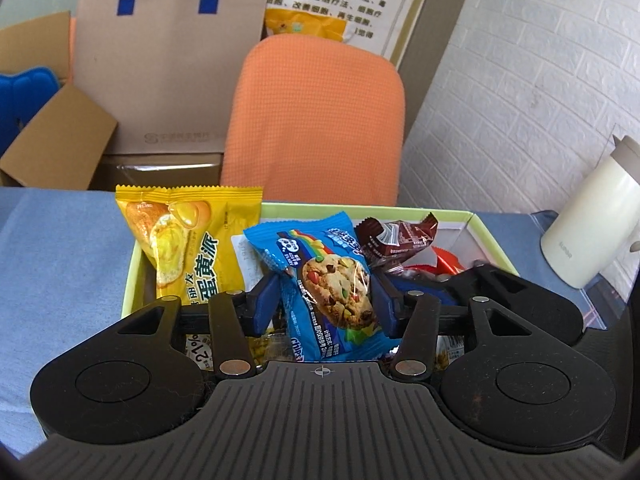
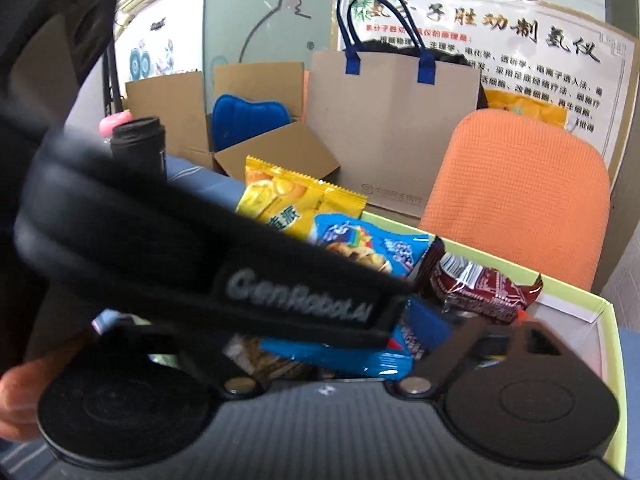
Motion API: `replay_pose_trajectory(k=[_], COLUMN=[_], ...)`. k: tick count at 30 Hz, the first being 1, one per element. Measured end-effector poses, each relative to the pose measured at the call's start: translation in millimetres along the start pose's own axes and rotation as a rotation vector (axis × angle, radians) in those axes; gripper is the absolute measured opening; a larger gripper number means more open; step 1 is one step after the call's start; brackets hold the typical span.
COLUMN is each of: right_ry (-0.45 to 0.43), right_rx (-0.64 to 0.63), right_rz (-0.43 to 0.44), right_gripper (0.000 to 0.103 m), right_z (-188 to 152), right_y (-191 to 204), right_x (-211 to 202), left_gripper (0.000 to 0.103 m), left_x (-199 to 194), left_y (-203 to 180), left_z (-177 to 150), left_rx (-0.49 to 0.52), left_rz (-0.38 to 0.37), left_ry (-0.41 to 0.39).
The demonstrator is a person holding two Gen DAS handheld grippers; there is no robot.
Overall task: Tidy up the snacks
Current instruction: 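Carry the blue cookie pack into the green box and release it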
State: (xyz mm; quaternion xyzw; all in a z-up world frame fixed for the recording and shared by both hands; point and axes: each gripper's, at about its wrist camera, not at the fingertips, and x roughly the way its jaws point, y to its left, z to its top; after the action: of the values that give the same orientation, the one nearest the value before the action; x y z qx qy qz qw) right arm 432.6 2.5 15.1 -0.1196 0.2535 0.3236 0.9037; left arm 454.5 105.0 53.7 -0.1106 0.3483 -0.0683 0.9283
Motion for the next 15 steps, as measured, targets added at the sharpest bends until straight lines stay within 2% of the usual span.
replay_pose_trajectory(k=[2,3,4,6,7,11,13,15], right_ry=[0.001,-0.011,-0.019,-0.01,-0.016,-0.062,-0.074,-0.074], right_rx=[-0.03,-0.038,-0.035,0.003,0.018,0.025,0.042,0.04], right_rz=[-0.019,-0.04,-0.038,-0.011,-0.008,-0.039,-0.073,-0.109], right_gripper=[0.097,0.102,0.102,0.102,0.102,0.102,0.102,0.102], right_z=[2,2,2,4,6,7,4,1], right_y=[0,-1,-3,-11,-13,-14,-12,-9], right_x=[-3,-6,-10,-16,-20,-49,-68,-89], left_gripper=[0.058,0.063,0.068,0.073,0.078,0.086,0.092,0.092], left_x=[-1,-4,-9,-21,-29,-67,-90,-113], left_y=[0,0,0,0,0,-4,-10,-19], left_z=[0,1,2,5,7,14,12,5], left_rx=[-0.002,-0.012,-0.014,-0.013,-0.019,-0.017,-0.001,0.027], left_rz=[-0.001,-0.001,-0.008,-0.019,-0.017,-0.001,0.041,0.079], left_ry=[-0.009,-0.028,-0.056,-0.112,-0.134,-0.178,-0.209,-0.263])
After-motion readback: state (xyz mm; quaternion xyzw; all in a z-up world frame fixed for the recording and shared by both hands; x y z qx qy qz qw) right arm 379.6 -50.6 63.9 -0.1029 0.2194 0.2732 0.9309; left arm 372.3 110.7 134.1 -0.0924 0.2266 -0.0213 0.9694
